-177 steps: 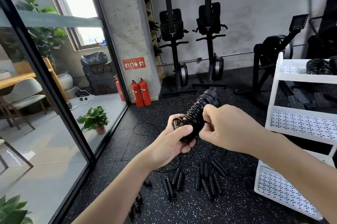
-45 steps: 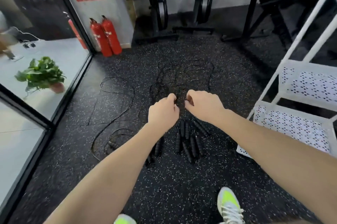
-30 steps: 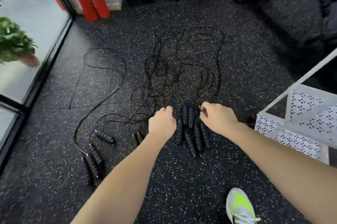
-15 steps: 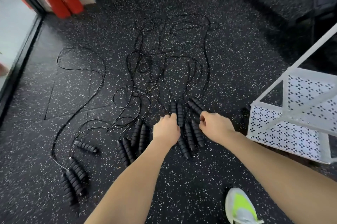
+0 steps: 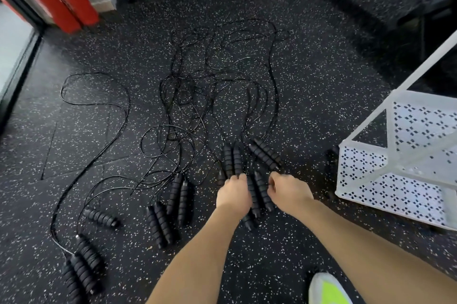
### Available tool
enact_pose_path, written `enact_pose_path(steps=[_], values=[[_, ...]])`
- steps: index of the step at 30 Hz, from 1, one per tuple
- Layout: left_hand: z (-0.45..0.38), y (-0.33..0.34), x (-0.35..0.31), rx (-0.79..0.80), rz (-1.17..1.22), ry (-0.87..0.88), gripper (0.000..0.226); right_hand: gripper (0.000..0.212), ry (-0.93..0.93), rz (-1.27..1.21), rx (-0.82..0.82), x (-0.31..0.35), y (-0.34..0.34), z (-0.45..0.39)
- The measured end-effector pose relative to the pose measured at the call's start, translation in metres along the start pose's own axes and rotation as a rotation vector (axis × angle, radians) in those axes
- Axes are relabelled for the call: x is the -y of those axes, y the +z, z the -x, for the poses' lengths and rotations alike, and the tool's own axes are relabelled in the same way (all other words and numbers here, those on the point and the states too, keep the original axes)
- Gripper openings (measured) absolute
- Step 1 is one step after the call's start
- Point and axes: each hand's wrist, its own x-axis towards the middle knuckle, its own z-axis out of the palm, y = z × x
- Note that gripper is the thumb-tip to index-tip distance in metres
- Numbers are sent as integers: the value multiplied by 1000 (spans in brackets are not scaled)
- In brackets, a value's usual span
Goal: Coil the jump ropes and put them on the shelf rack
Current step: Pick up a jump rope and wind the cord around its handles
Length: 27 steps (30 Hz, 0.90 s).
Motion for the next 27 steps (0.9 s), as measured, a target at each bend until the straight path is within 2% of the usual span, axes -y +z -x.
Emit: enact_pose_path(steps=[6,12,18,22,27], values=[[-19,50,-8,101,62,3,38,22,15,-37,72,-11,39,-16],[-40,78,-11,49,78,-24,34,25,11,43,61,-22,61,-40],[-67,79,-19,-2,89,15,48,32,46,72,-35,-33,49,-81],[-92,70,-29,-47,122,61,42,43,96,78,-62,-35,41,-113],[-124,64,-35,-29,-1,119,49,47,137,136,-43,-36,48,-143]])
